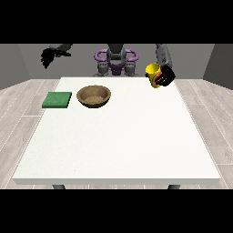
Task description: Pick the cup and pour the ball into the bowl, then pick the bowl and place it on the pad
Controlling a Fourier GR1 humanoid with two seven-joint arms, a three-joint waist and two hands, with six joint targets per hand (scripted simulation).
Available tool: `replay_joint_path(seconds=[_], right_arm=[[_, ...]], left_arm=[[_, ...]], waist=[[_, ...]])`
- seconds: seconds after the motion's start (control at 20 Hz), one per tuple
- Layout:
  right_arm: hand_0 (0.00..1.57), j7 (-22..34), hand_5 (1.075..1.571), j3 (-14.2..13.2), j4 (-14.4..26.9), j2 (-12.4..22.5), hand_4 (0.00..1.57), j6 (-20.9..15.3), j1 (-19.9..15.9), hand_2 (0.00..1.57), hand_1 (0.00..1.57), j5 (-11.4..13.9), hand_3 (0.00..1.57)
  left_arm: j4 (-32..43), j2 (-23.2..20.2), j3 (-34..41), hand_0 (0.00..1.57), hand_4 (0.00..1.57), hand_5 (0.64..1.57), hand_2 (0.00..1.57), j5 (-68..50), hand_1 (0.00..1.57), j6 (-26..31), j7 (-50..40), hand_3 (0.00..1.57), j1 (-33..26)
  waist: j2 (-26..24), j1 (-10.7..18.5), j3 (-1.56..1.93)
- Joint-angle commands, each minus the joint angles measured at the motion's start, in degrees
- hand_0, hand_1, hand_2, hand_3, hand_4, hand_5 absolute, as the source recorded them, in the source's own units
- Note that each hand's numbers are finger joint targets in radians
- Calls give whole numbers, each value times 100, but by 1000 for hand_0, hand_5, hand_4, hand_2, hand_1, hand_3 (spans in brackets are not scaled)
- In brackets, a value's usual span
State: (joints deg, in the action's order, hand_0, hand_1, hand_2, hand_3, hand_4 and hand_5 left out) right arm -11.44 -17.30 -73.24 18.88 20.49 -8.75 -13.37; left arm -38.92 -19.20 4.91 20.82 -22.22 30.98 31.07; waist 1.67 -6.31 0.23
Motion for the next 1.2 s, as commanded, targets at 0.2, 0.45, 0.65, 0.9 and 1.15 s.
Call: replay_joint_path(seconds=[0.2,0.45,0.65,0.9,1.15], right_arm=[[0,-443,1568,-169,682,104,0,215,-26,0,0,23,0],[0,-425,1569,-204,796,163,0,348,-157,0,0,-75,0],[0,-304,1570,-70,793,150,0,426,-131,0,0,-13,0],[0,-435,1570,-84,1124,94,0,267,-254,0,0,120,0],[0,-571,1571,-108,1378,223,0,562,0,0,0,119,0]], left_arm=[[-306,7,-590,1459,1571,1294,1571,941,1459,-87,-1721,1571,721],[-268,327,-1095,1491,1571,1273,1571,1853,1491,-661,-2663,1571,1060],[-139,401,-1585,1501,1508,1244,1571,2713,1501,-658,-3526,1571,1365],[15,650,-2488,1553,1571,1203,1571,4101,1553,-598,-4501,1571,1939],[164,1022,-3425,1501,1380,1400,1571,5234,1501,26,-5048,1571,2162]], waist=[[-92,145,-19],[-139,-40,-15],[-414,-142,-15],[-386,-97,-6],[-686,-169,-4]])
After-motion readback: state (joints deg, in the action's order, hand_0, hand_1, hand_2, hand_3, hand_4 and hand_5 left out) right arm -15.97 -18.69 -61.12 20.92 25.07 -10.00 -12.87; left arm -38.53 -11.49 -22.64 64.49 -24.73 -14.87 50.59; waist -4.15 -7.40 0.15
